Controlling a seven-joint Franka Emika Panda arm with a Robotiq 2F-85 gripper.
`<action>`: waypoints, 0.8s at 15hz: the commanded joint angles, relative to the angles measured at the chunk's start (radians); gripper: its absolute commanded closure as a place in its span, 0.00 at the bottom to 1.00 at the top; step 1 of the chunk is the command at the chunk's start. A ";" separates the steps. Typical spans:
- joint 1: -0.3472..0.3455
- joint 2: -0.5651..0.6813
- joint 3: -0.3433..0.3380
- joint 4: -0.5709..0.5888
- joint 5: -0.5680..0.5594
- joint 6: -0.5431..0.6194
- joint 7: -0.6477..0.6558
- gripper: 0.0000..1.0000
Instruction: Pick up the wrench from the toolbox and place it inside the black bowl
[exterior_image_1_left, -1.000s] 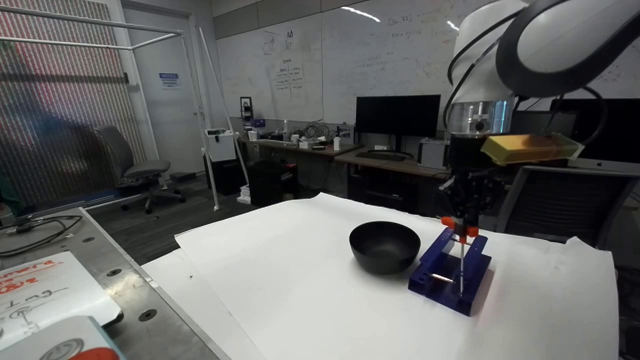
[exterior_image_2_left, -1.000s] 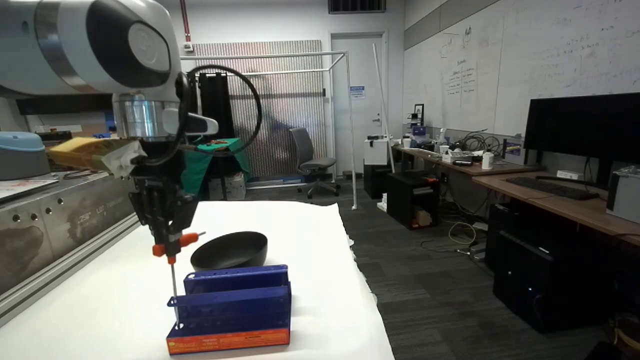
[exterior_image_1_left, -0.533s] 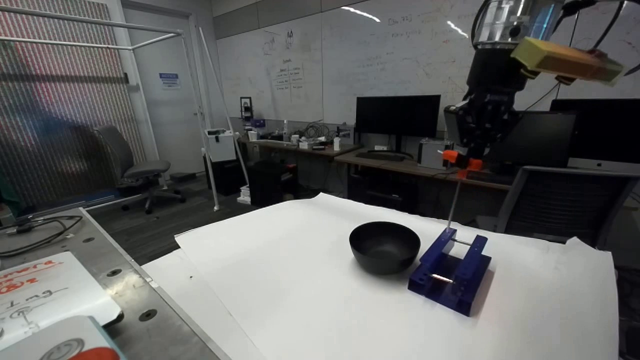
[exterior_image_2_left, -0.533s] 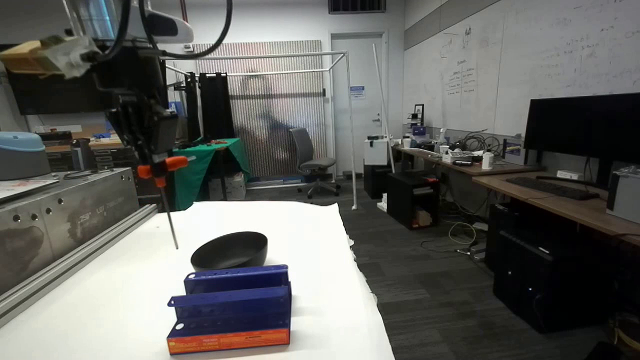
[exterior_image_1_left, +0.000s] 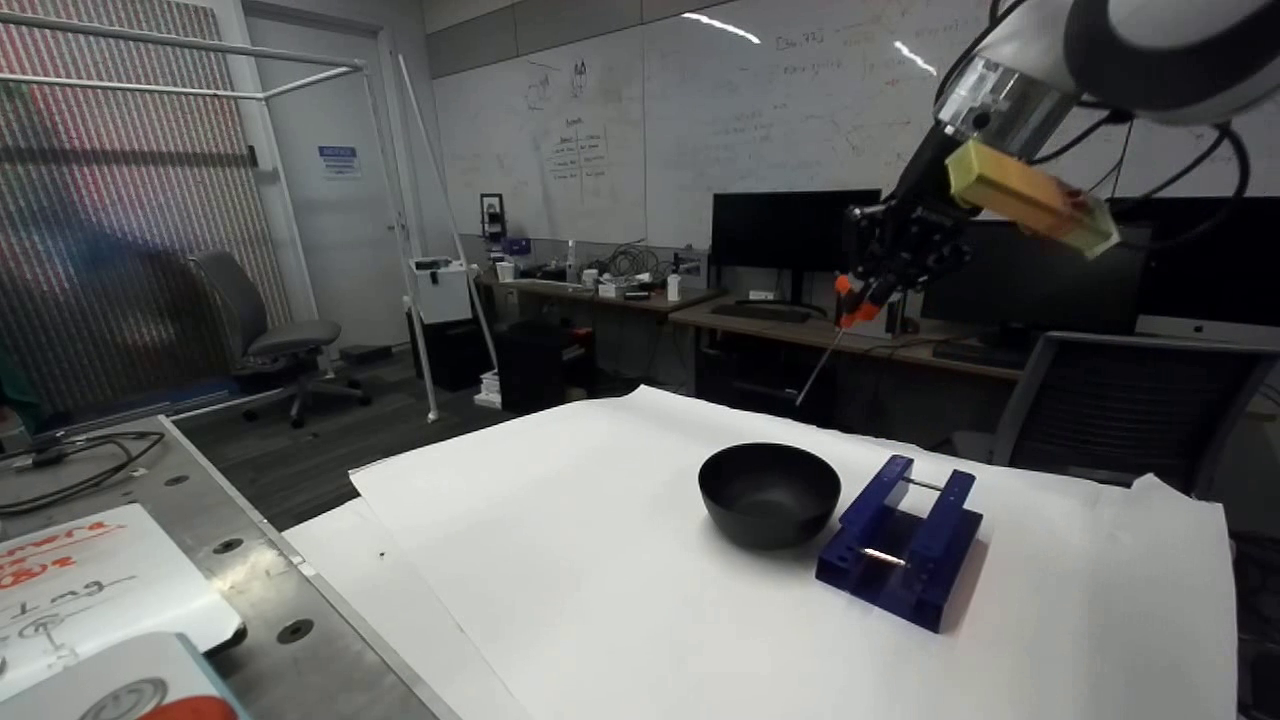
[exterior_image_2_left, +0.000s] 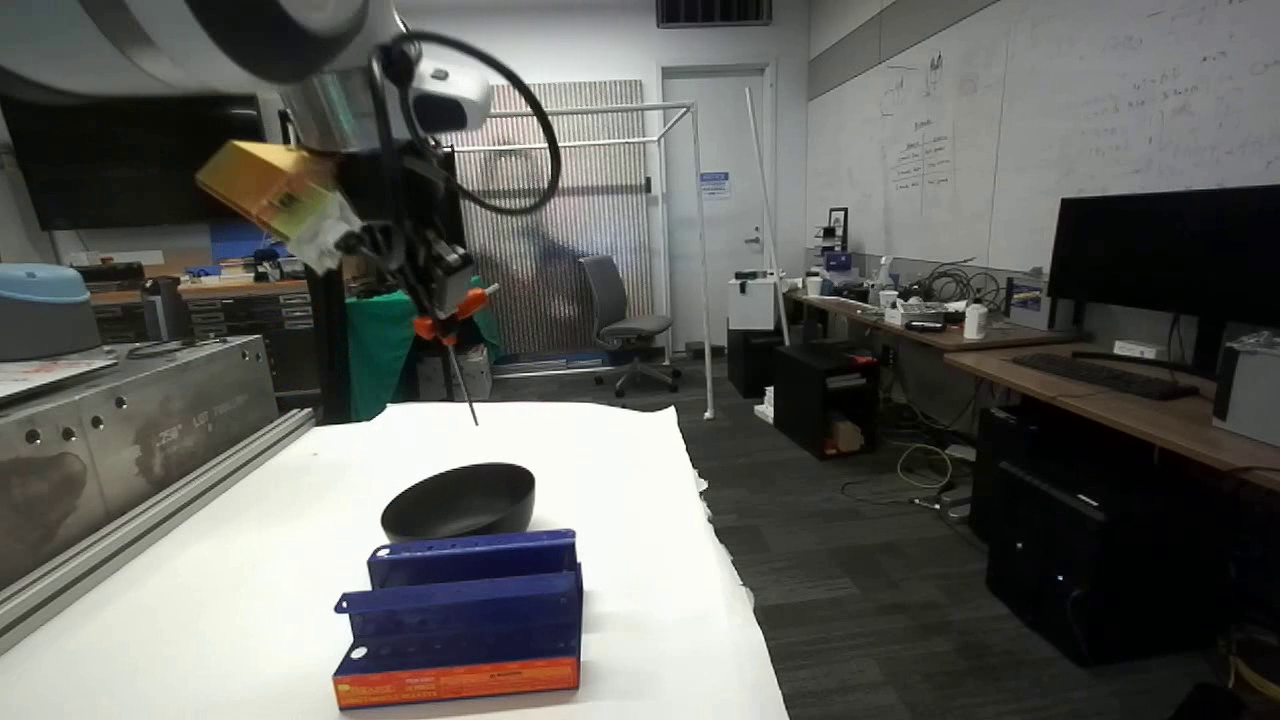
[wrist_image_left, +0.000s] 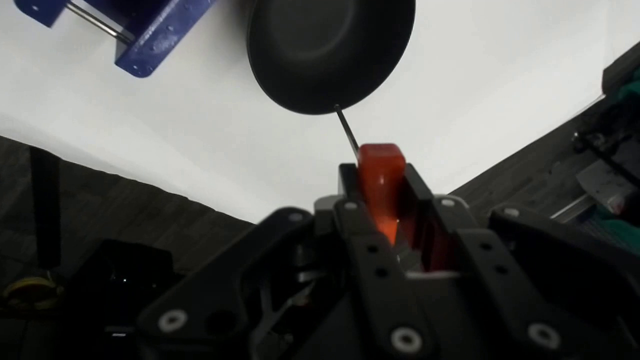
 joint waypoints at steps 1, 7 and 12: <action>0.015 0.154 -0.023 -0.020 0.103 0.227 -0.035 0.95; 0.043 0.399 0.041 0.044 0.521 0.343 -0.279 0.95; -0.012 0.458 0.108 0.119 0.720 0.305 -0.444 0.45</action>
